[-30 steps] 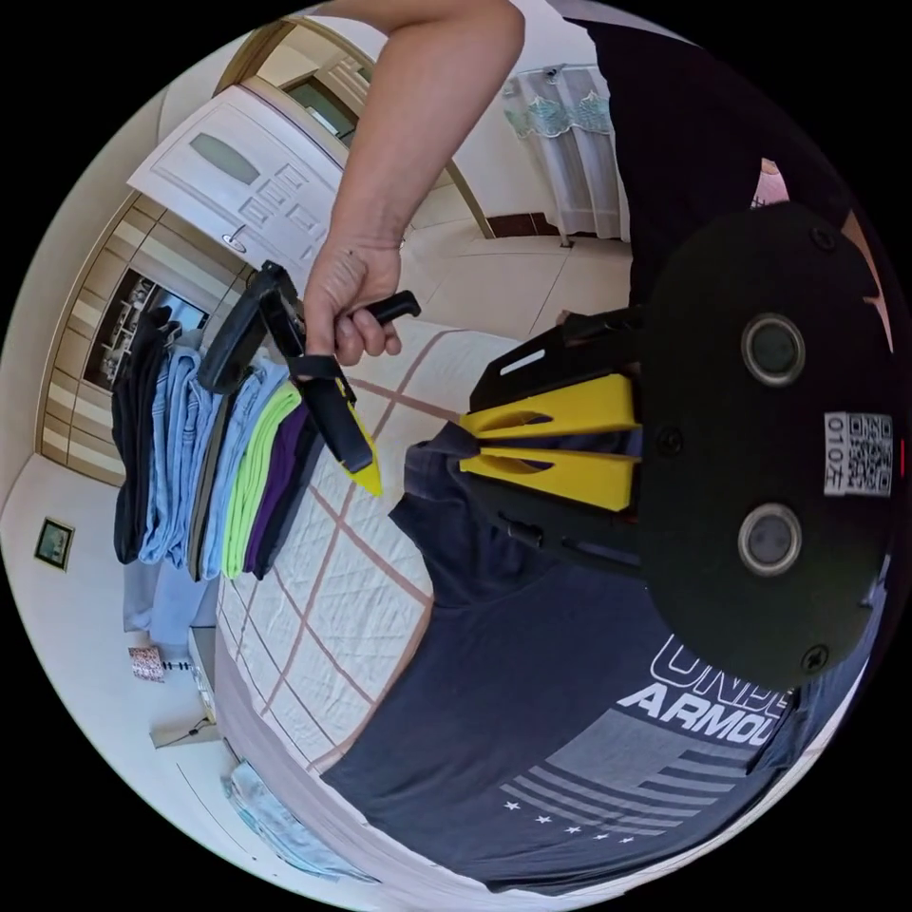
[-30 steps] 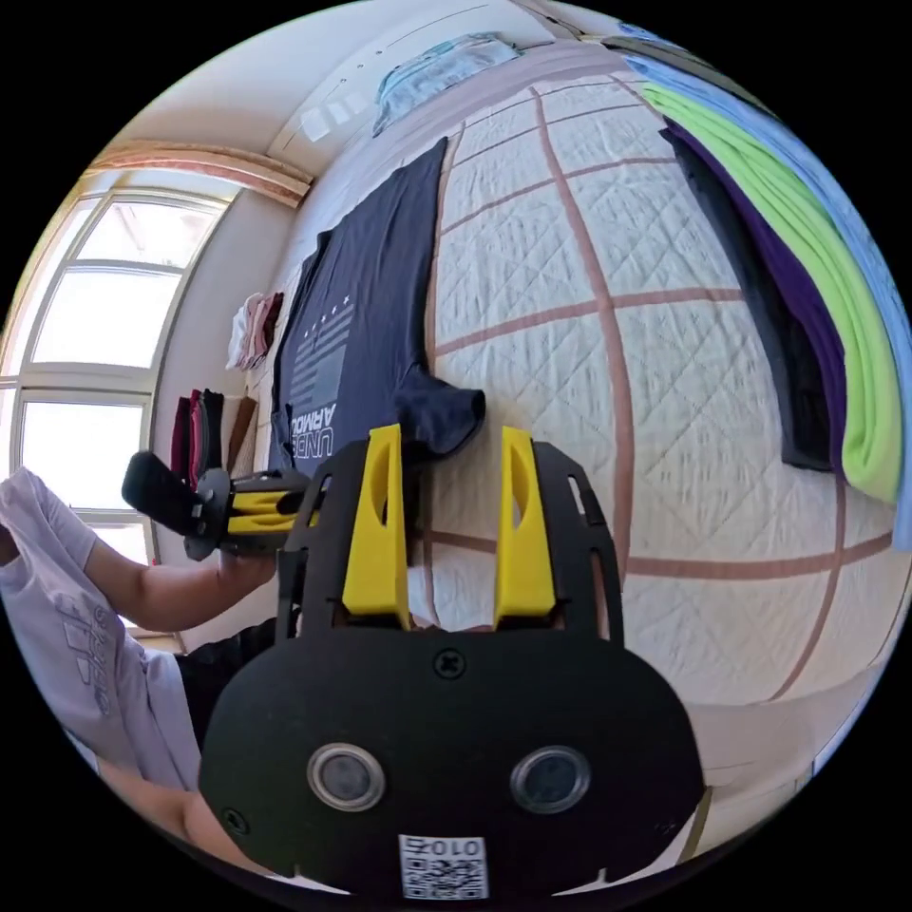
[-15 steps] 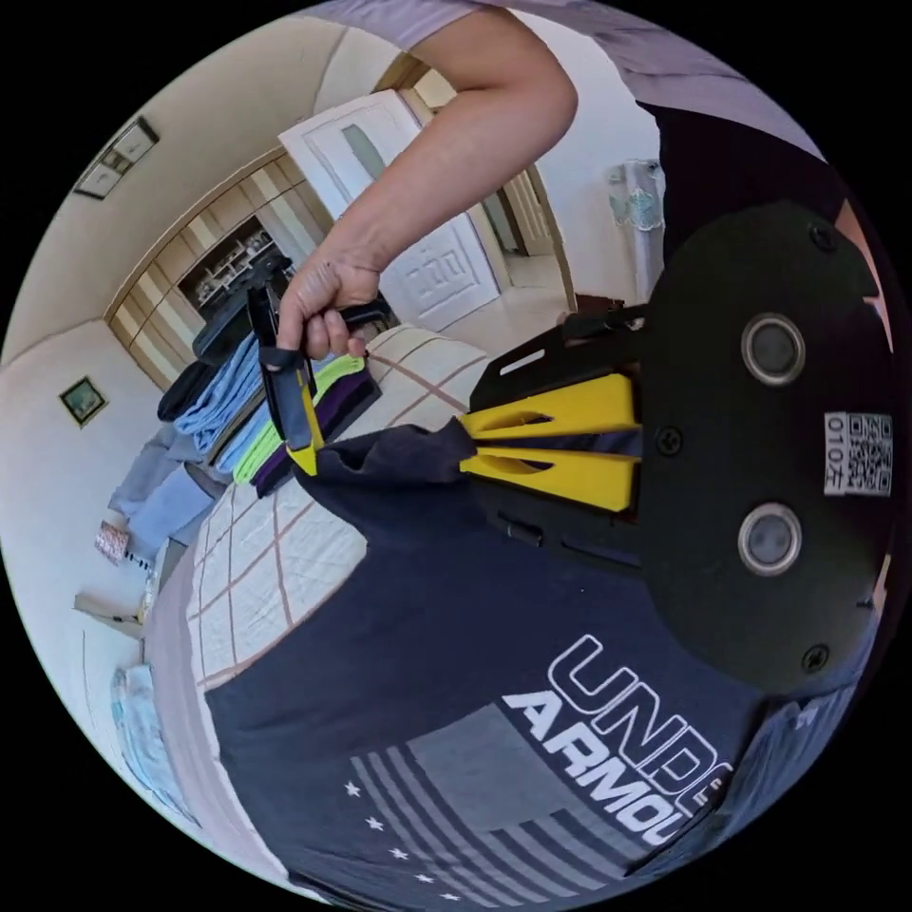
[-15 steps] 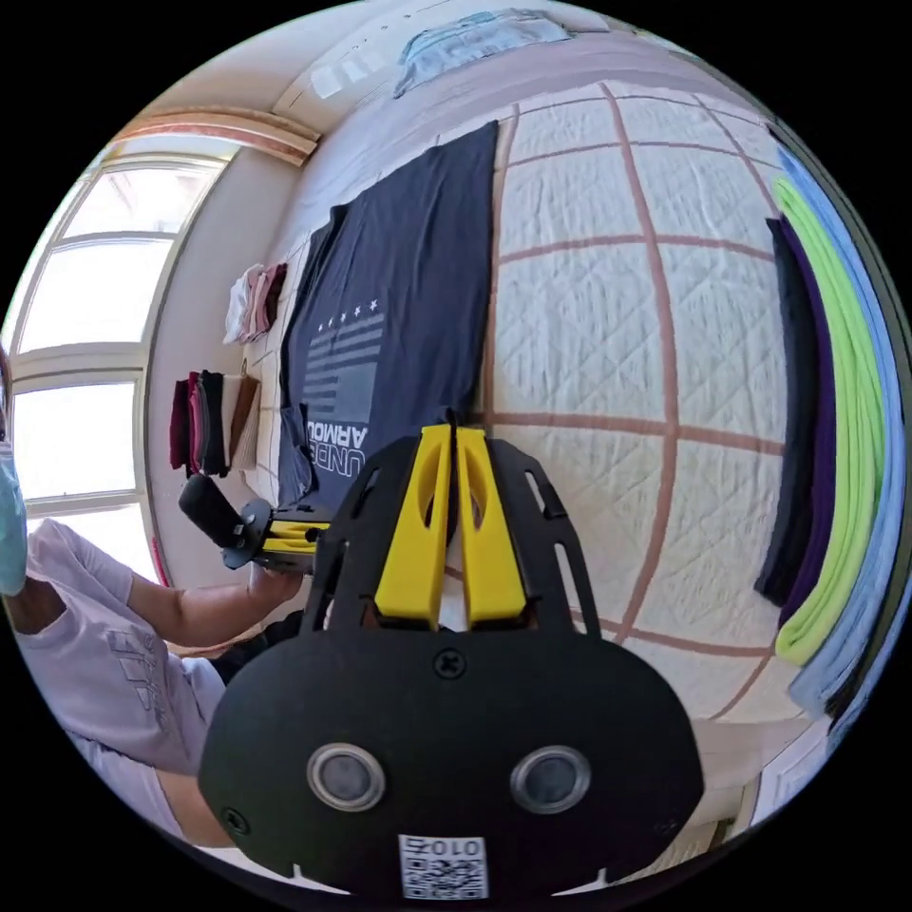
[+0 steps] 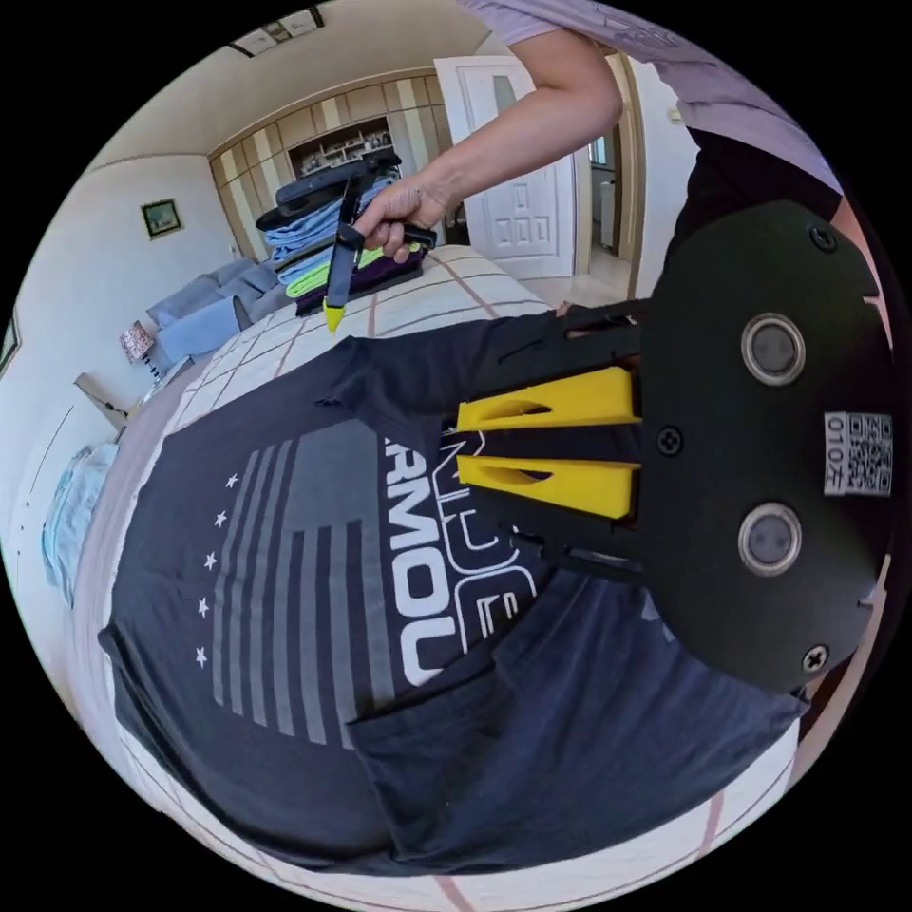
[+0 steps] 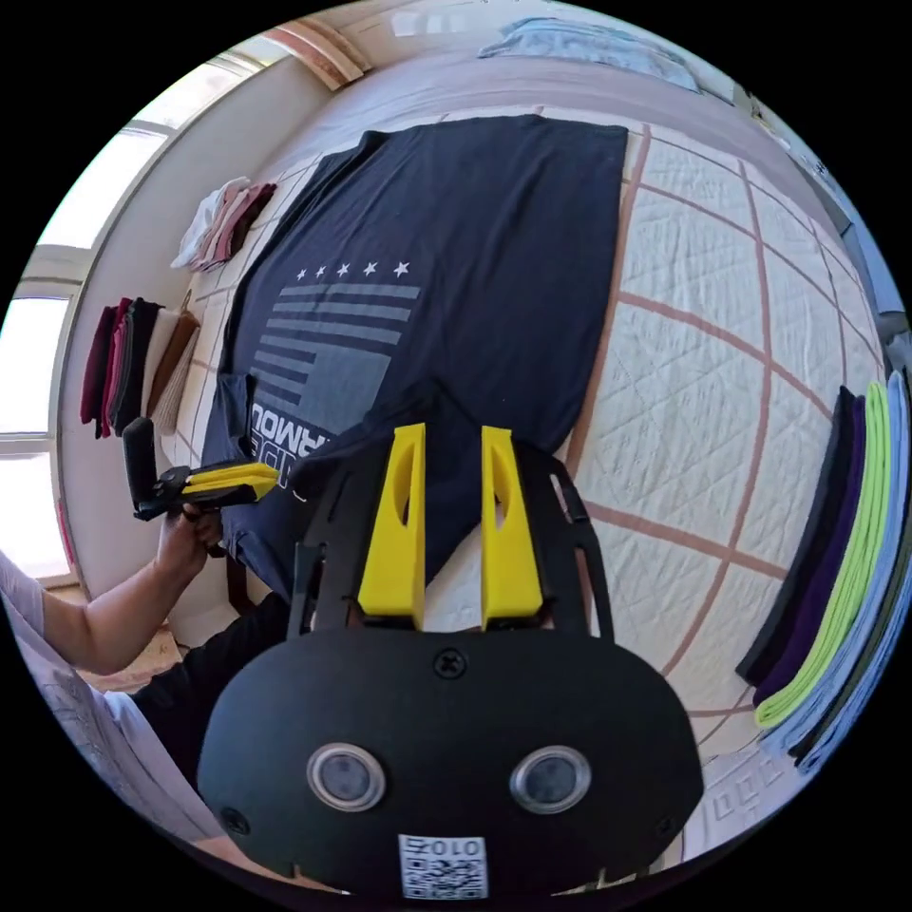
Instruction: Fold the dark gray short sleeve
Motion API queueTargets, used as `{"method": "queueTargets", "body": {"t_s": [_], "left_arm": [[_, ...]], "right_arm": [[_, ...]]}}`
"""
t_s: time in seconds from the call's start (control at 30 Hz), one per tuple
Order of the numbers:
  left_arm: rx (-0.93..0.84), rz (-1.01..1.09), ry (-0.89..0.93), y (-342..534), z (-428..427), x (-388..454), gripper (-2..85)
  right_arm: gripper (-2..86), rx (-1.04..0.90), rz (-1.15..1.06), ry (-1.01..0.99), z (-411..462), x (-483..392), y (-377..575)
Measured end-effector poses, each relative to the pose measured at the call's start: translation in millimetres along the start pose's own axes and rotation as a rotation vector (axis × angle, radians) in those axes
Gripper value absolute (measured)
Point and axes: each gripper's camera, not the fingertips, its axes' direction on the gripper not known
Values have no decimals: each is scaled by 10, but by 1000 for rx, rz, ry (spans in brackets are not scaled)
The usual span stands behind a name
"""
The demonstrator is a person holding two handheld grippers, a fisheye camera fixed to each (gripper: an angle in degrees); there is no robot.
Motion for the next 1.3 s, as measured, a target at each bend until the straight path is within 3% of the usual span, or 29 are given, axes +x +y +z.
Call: {"method": "queueTargets", "body": {"t_s": [0.1, 0.27, 0.4, 0.53, 0.7, 0.83, 0.9, 1.0, 1.17, 1.3], "left_arm": [[-27, 154, -98, 35, -175, 446, 11], [-274, 534, 11, 261, 226, 1483, 9], [-315, 555, 66, 306, 385, 1767, 8], [-362, 516, 104, 201, 435, 1778, 8], [-466, 522, 151, 294, 240, 1822, 10], [-344, 380, 46, 408, -597, 1619, 16], [-297, 248, -178, 511, -1284, 1342, 27], [-225, -11, -356, 649, -2163, 877, 41], [-93, -395, -344, 946, -3063, 180, 51], [-135, -386, -275, 855, -3153, 63, 62]], "right_arm": [[77, 127, 19, 57, -84, 57, 327], [70, 2, -138, -116, 114, -140, 612], [57, -145, -89, -145, 426, -224, 1049], [43, -137, -28, -324, 677, -228, 1253], [32, -237, -64, -405, 1001, -321, 1200], [36, -410, -226, -266, 1102, -562, 1335], [48, -366, -200, -252, 1016, -555, 1413], [86, -247, -49, -241, 876, -465, 1455], [97, -235, 208, -426, 1110, -366, 1428], [106, -274, 269, -512, 1373, -563, 1329]]}}
